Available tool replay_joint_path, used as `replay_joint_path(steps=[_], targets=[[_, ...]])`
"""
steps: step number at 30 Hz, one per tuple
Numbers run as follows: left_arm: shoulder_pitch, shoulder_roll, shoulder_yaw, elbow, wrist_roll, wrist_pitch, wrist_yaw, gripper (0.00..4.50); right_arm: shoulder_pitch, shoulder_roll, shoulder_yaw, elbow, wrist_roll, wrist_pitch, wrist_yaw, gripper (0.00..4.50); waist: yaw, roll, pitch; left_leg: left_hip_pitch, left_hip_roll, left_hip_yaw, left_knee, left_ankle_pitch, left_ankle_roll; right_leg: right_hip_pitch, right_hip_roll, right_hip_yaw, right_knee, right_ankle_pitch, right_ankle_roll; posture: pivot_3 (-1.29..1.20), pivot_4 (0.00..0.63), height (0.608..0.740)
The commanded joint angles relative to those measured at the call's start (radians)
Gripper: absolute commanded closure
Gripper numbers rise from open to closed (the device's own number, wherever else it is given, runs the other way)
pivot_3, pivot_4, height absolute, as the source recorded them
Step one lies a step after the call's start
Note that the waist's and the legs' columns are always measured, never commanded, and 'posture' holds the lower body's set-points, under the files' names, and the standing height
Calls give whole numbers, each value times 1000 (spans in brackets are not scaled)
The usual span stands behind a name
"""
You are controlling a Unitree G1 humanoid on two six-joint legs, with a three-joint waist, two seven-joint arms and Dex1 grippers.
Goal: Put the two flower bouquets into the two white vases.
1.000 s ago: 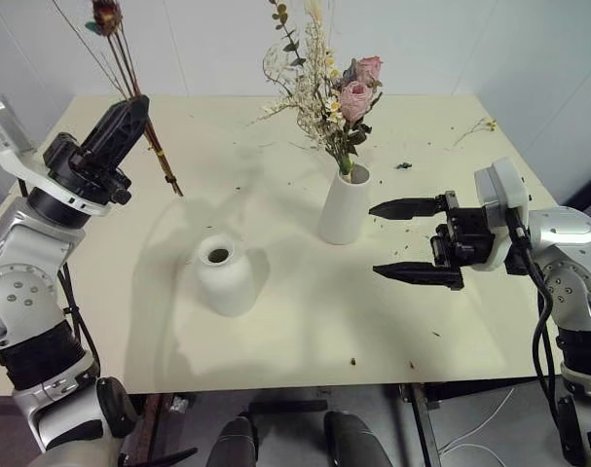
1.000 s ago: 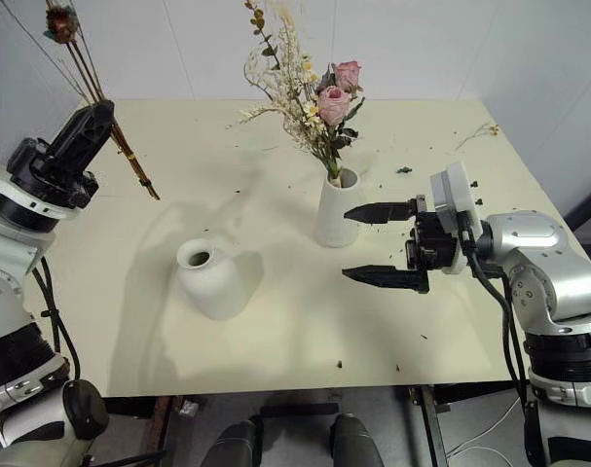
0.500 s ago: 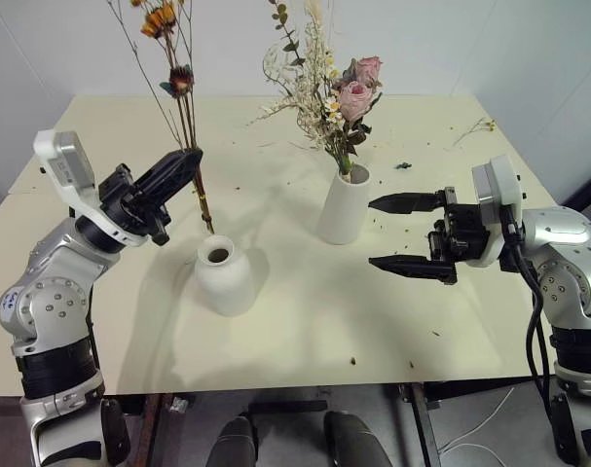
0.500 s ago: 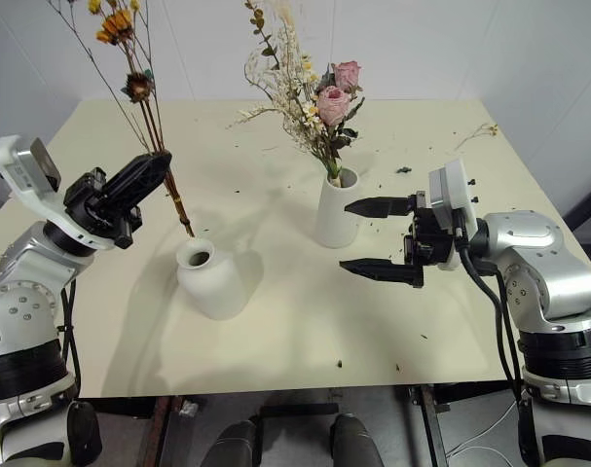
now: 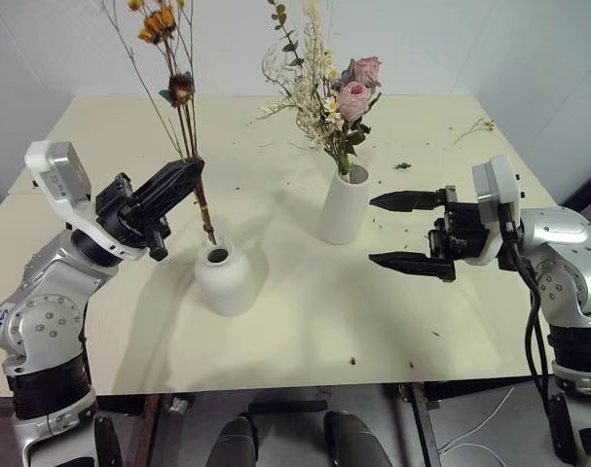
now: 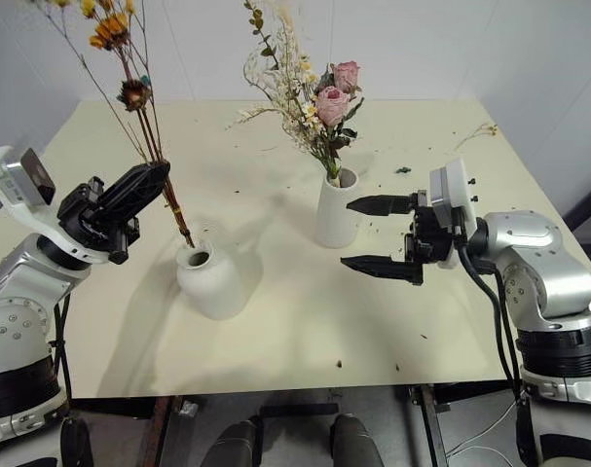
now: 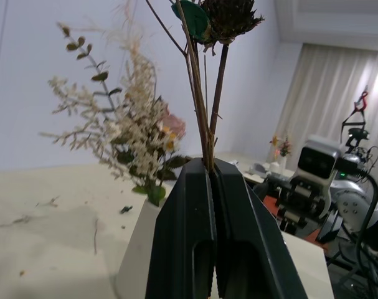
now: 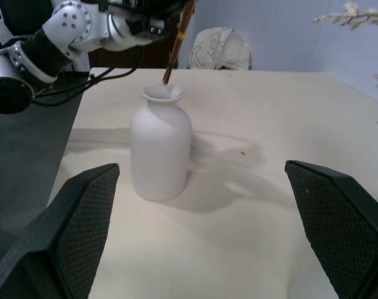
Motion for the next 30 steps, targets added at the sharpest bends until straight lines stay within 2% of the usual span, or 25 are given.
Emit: replay_joint_path(steps=[1, 10, 18, 21, 26, 30], targets=[[24, -4, -17, -23, 43, -70, -31, 4476, -25, 6, -20, -7, 7, -19, -8, 0, 1, 0, 0, 0, 0, 0, 0, 0, 0, 0, 0, 0, 0, 0, 0, 0, 150, 740], [30, -91, -88, 9, 116, -189, -40, 4476, -27, 15, -24, -16, 11, -11, -24, 0, 3, 0, 0, 0, 0, 0, 0, 0, 0, 0, 0, 0, -1, 0, 0, 0, 150, 740], [98, -59, -76, -21, 93, -170, -60, 4476, -28, 9, -30, -10, 6, -19, -25, 0, 0, 0, 0, 0, 0, 0, 0, 0, 0, 0, 0, 0, -1, 0, 0, 0, 150, 740], [130, -21, -66, -27, 77, -146, -74, 3855, -22, 12, -32, -12, 6, -23, -30, 0, 1, 0, 0, 0, 0, 0, 0, 0, 0, 0, 0, 0, -1, 0, 0, 0, 150, 740], [123, 2, -71, -25, 98, -167, -85, 2417, -17, 20, -29, -10, 5, -33, -36, 0, 1, 0, 0, 0, 0, 0, 0, 0, 0, 0, 0, 0, -2, 0, -1, 0, 150, 740], [109, 33, -66, -22, 116, -179, -103, 1102, -17, 19, -30, 2, 3, -45, -34, 0, 1, 0, 0, 0, 0, 0, -1, 0, 0, 0, 0, 0, -2, 0, -1, 0, 150, 740]])
